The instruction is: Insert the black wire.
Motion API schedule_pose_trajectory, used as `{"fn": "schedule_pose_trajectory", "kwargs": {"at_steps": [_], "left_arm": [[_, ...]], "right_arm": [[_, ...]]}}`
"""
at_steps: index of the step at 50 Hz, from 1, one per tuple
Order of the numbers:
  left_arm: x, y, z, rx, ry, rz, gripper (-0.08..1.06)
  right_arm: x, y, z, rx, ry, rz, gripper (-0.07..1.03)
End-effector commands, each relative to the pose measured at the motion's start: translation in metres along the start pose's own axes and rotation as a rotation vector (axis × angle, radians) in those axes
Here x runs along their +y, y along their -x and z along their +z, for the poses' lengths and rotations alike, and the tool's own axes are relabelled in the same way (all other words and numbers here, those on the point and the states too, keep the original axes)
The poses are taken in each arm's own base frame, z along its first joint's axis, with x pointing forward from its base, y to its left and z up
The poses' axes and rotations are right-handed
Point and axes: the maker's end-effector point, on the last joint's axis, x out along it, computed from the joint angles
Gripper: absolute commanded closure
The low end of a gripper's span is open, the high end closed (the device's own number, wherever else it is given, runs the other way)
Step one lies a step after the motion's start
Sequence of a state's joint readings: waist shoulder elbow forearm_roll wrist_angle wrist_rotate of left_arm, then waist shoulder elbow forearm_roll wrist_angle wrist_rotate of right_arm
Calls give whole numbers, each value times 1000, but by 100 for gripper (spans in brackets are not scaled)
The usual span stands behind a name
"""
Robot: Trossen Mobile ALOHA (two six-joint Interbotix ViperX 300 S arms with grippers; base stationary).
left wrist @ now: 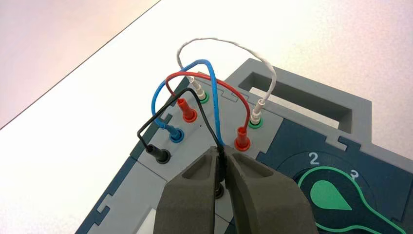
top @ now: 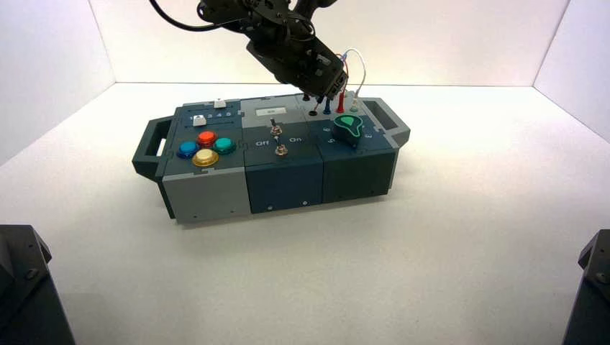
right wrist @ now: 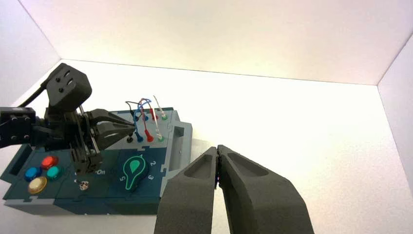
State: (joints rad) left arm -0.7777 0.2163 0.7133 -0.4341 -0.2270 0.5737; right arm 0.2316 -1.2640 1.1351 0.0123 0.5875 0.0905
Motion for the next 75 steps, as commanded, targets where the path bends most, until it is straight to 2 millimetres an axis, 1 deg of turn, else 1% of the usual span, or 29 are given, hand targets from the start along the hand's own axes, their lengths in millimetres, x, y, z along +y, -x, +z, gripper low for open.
{"fn": "schedule_pose_trajectory", "kwargs": {"at_steps": [1, 41, 47, 55, 75], "left_arm": [[3, 3, 9, -26, 6, 9, 100], [2, 4, -1, -5, 7, 6, 100], [2, 4, 0, -6, 7, 6, 100], [4, 3, 6, -25, 6, 14, 100], [2, 4, -2, -5, 6, 8, 100]], "right_arm": [[0, 0, 7, -14, 2, -5, 98], [0, 0, 7, -14, 1, -5, 98], [0, 0, 7, -14, 2, -5, 98], [0, 0, 7, -14, 2, -5, 98], [-1, 0, 7, -14, 2, -5, 98]]}}
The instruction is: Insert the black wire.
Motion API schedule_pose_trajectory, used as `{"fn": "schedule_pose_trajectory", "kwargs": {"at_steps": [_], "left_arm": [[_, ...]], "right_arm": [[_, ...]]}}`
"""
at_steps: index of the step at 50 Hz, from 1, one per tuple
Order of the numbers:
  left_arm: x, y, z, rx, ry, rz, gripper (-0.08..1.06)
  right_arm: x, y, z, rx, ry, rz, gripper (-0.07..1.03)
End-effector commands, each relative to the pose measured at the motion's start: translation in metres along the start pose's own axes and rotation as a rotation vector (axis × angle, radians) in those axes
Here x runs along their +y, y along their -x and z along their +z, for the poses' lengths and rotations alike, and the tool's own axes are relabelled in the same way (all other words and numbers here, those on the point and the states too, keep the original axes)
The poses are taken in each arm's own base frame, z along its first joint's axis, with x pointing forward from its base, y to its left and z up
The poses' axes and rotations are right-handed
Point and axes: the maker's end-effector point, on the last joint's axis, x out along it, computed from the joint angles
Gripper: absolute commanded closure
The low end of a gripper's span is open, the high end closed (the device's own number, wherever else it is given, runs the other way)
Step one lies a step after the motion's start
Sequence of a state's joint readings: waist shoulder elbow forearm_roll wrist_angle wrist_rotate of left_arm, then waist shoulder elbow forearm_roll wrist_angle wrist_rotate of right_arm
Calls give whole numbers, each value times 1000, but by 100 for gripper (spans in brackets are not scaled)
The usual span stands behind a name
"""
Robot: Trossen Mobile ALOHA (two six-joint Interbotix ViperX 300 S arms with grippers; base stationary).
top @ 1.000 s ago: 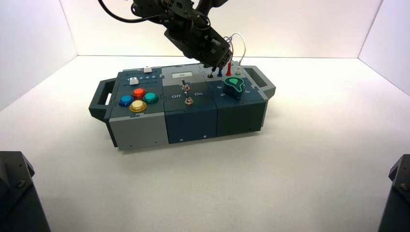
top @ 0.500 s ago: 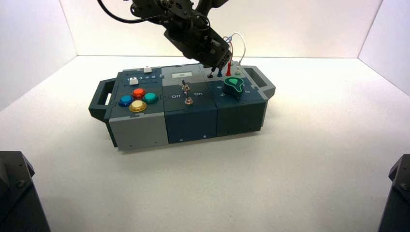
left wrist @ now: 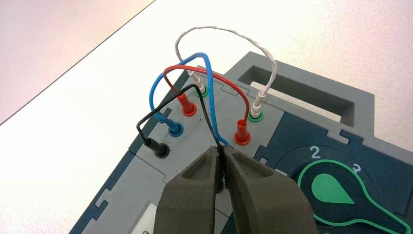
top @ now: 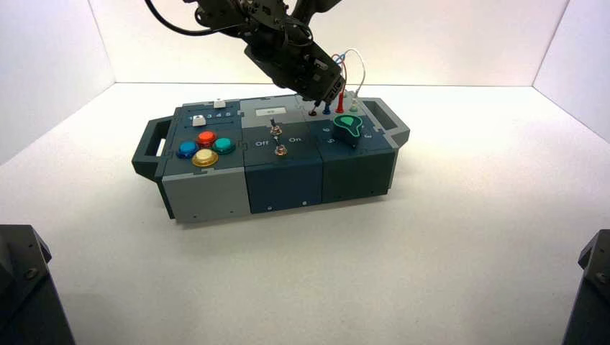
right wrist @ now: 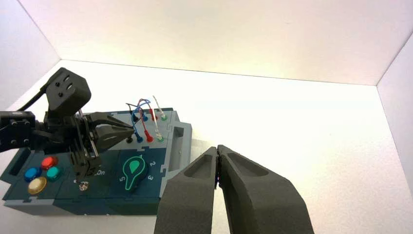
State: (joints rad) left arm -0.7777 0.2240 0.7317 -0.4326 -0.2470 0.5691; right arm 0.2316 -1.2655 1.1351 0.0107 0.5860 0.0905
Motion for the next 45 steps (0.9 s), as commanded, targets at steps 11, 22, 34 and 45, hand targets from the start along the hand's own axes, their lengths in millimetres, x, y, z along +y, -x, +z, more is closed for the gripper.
{"fn": "schedule_pose_trajectory", "kwargs": {"at_steps": [11, 22, 34, 45], "left_arm": [[2, 9, 3, -11, 5, 1, 100], [3, 15, 2, -13, 6, 1, 100], [2, 19, -3, -5, 5, -1, 100], [2, 22, -5, -1, 6, -2, 100]], "right_arm": [[0, 0, 7, -13, 1, -4, 98], [0, -1, 6, -11, 1, -4, 98], [0, 0, 7, -13, 1, -4, 98], [0, 0, 7, -13, 1, -4, 98]]}}
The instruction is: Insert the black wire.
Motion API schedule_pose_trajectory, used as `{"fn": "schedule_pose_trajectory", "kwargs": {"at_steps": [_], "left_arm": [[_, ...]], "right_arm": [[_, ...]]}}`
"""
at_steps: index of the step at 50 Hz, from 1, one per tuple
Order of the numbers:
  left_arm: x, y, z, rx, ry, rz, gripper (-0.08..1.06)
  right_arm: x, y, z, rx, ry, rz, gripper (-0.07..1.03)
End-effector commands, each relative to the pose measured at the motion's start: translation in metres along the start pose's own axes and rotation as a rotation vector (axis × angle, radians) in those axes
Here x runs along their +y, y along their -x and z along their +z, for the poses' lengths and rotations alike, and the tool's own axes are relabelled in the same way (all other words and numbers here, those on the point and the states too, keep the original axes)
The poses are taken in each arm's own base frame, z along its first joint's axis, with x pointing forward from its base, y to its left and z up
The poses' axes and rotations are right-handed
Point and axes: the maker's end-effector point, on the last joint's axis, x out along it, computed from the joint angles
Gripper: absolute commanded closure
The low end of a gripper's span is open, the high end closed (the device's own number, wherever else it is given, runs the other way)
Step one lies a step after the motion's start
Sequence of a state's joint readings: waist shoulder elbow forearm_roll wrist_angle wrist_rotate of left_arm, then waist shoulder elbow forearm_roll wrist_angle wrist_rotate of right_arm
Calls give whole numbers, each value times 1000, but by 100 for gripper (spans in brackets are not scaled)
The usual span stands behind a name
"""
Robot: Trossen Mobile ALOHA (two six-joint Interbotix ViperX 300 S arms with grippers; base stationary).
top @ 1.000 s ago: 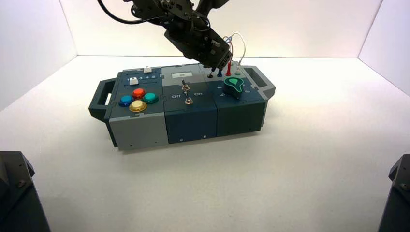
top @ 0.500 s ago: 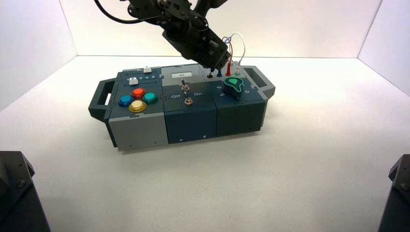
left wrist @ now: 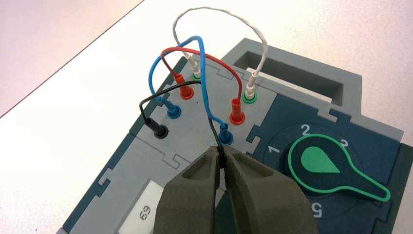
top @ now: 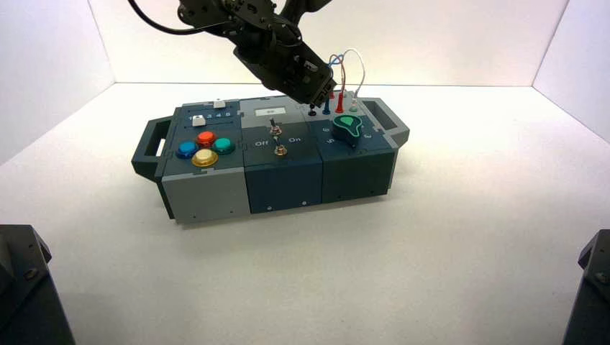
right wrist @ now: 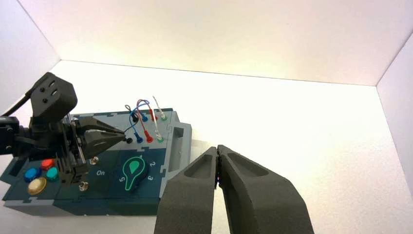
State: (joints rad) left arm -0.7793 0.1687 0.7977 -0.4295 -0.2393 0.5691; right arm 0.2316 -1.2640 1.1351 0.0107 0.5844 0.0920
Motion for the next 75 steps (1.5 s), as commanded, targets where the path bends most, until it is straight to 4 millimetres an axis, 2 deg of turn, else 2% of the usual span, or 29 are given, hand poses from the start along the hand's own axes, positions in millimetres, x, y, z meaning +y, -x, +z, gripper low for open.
{"fn": "schedule_pose_trajectory", "kwargs": {"at_steps": [1, 28, 46, 60, 75], "left_arm": [[3, 5, 6, -19, 10, 6, 100], [14, 3, 22, -56, 13, 30, 100], [14, 3, 26, -65, 5, 29, 100], [15, 0, 37, -83, 3, 29, 100], [12, -4, 30, -62, 5, 21, 100]], "right_arm": [[0, 0, 6, -13, 2, -4, 98], [0, 0, 6, -13, 1, -4, 98], [0, 0, 6, -13, 1, -4, 98], [0, 0, 6, -13, 1, -4, 98], [0, 0, 6, -11, 1, -4, 98]]}}
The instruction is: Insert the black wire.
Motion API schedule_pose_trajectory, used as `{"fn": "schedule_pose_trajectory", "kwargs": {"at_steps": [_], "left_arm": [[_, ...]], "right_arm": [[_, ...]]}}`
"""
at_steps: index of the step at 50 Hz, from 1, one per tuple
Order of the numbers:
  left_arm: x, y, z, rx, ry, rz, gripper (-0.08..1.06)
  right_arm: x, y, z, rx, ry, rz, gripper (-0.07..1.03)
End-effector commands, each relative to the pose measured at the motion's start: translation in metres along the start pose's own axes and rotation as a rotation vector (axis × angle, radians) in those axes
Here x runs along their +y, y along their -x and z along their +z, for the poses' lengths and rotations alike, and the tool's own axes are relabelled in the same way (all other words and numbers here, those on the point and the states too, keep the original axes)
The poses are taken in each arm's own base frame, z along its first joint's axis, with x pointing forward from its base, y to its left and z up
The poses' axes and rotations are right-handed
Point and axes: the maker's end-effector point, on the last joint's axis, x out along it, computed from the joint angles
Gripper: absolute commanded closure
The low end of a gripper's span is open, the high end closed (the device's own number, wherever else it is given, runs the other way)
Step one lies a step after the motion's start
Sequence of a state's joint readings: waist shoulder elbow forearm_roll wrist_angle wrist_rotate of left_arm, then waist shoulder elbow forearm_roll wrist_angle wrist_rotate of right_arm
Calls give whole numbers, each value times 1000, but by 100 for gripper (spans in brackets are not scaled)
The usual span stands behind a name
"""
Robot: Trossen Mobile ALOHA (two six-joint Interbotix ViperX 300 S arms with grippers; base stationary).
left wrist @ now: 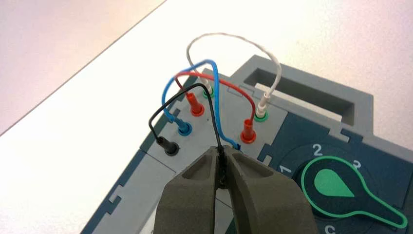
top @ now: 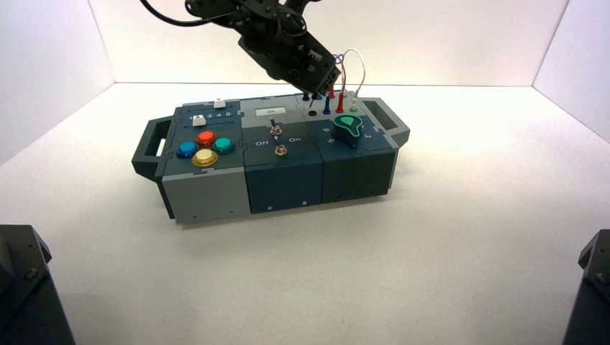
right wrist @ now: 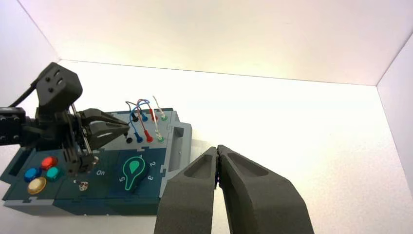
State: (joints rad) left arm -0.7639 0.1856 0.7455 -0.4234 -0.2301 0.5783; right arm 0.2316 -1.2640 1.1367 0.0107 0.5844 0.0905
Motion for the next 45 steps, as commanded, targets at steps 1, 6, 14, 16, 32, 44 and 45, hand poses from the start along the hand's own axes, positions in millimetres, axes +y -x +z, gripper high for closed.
{"fn": "schedule_pose_trajectory", "kwargs": {"at_steps": [1, 6, 14, 16, 32, 44, 45], "left_arm": [[5, 2, 14, -37, 6, 11, 100], [4, 1, 13, -32, 6, 10, 100], [5, -1, 14, -33, 6, 11, 100], [5, -2, 14, -33, 7, 11, 100], [5, -2, 19, -44, 7, 12, 100], [5, -1, 20, -45, 8, 10, 100], [4, -1, 19, -43, 6, 10, 100]], "right_arm": [[-1, 0, 6, -13, 1, -5, 98], [-1, 0, 6, -13, 1, -5, 98], [-1, 0, 6, -13, 1, -5, 98], [0, 0, 7, -14, -1, -4, 98], [-1, 0, 6, -13, 1, -5, 98], [-1, 0, 7, -14, 1, -5, 98], [-1, 0, 7, -14, 1, -5, 98]]}}
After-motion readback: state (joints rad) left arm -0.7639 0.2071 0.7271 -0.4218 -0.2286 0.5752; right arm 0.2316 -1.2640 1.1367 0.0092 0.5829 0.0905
